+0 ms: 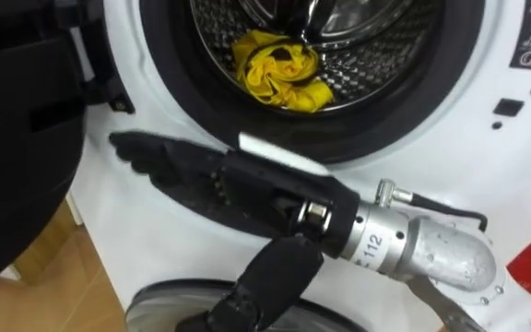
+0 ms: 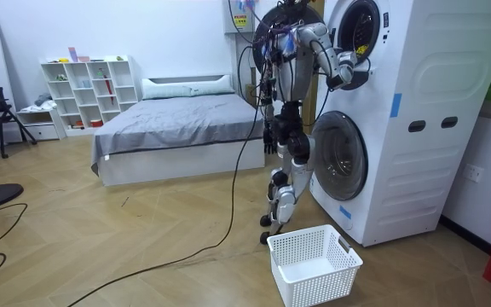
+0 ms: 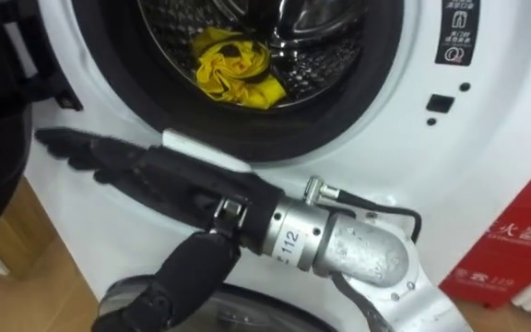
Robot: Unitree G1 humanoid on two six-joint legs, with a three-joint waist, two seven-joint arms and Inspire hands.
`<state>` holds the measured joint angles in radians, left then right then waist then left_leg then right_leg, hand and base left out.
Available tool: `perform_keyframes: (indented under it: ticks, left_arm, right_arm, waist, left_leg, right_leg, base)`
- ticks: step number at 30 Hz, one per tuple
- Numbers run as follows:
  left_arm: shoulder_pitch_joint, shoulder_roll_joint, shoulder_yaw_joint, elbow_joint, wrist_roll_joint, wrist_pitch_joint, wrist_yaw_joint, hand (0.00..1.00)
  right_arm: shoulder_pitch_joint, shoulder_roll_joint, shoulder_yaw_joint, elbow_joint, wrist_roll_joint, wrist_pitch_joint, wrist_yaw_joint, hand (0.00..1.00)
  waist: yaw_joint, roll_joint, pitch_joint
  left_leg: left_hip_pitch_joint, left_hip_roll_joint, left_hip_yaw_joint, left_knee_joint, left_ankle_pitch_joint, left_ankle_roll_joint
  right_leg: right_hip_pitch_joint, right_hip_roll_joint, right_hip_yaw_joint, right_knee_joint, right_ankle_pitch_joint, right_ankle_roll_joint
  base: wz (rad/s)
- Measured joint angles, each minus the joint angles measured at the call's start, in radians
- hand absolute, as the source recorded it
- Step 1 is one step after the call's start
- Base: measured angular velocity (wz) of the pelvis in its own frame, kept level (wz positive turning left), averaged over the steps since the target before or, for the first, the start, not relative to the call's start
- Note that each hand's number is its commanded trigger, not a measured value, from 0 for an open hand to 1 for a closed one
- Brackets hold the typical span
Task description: Pick clothes from washing machine
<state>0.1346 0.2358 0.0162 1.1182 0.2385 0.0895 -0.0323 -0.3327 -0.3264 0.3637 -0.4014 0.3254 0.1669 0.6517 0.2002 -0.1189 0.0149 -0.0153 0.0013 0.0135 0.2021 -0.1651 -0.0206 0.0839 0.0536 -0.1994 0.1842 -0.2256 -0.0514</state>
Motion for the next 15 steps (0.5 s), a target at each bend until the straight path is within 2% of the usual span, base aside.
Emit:
perform_keyframes:
  ticks: [4, 9, 11, 15]
  left_arm:
    - [-0.011, 0.006, 0.0, -0.001, 0.0, -0.002, 0.0, 0.0]
    - [-0.011, 0.015, 0.0, -0.002, 0.0, -0.003, 0.009, 0.0]
    - [-0.006, 0.015, 0.0, 0.0, -0.003, -0.007, 0.032, 0.0]
    - [0.003, 0.014, -0.001, 0.002, -0.011, -0.012, 0.06, 0.0]
  right_arm:
    - [0.0, 0.002, 0.011, -0.003, 0.03, 0.0, 0.034, 0.0]
    - [0.0, 0.001, 0.011, -0.004, 0.032, -0.001, 0.044, 0.0]
    - [0.0, 0.002, 0.01, -0.004, 0.037, -0.003, 0.02, 0.0]
    - [0.0, 0.009, -0.033, -0.009, 0.081, -0.005, -0.035, 0.0]
  waist:
    - [0.0, -0.011, -0.0074]
    - [0.001, -0.016, -0.0109]
    - [0.005, -0.014, -0.0098]
    - [-0.018, -0.004, -0.0027]
  left_leg:
    - [0.0, -0.008, 0.0, 0.003, -0.005, 0.009]
    - [0.011, -0.016, 0.007, 0.0, -0.007, 0.012]
    - [0.023, -0.016, 0.014, -0.007, -0.007, 0.014]
    - [0.036, -0.018, 0.005, 0.0, -0.014, 0.025]
  right_leg:
    - [-0.002, -0.007, 0.002, 0.0, 0.0, -0.001]
    - [0.006, -0.015, 0.005, 0.001, 0.004, -0.006]
    - [0.012, -0.016, 0.012, 0.001, 0.008, -0.013]
    - [0.03, -0.017, 0.008, 0.0, 0.008, -0.014]
  base:
    - [0.01]
    - [-0.01]
    - [-0.11]
    - [0.04]
